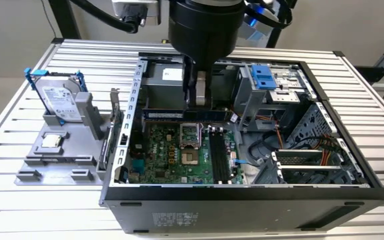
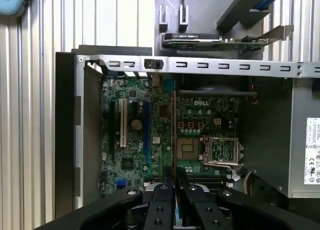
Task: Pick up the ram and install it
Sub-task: 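Pick up the ram and move it above insertion slot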
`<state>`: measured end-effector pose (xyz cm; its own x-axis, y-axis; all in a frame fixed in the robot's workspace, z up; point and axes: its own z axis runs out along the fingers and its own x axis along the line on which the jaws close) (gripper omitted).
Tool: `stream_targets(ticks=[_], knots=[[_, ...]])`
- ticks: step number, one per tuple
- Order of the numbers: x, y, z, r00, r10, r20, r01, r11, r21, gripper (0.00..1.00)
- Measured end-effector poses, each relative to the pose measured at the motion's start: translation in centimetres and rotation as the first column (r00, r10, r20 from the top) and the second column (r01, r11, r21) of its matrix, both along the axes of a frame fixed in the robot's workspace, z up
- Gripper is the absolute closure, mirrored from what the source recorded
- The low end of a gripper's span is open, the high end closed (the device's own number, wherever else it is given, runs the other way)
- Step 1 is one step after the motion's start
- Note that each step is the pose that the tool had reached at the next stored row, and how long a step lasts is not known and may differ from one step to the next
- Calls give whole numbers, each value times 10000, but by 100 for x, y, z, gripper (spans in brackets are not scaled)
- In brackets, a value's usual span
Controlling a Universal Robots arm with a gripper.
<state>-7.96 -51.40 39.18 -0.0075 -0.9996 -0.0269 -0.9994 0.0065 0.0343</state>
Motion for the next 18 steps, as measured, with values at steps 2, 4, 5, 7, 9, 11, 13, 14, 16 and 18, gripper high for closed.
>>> stream_targets(ticks=[2, 4, 5, 7, 9, 11, 13, 14, 16, 18], knots=[[46, 0, 0, 10000, 5, 0, -5, 10000, 0, 100], [91, 0, 0, 10000, 10, 0, -10, 10000, 0, 100], [114, 0, 0, 10000, 12, 0, -12, 10000, 1, 100], [159, 0, 0, 10000, 16, 0, -16, 10000, 0, 100], [208, 0, 0, 10000, 18, 0, -18, 10000, 0, 100], [262, 0, 0, 10000, 19, 0, -19, 10000, 0, 100], [321, 0, 0, 10000, 21, 0, -21, 10000, 0, 100], [349, 0, 0, 10000, 21, 0, -21, 10000, 0, 100], [402, 0, 0, 10000, 23, -1, -23, 10000, 0, 100], [453, 0, 0, 10000, 24, 0, -24, 10000, 1, 100]])
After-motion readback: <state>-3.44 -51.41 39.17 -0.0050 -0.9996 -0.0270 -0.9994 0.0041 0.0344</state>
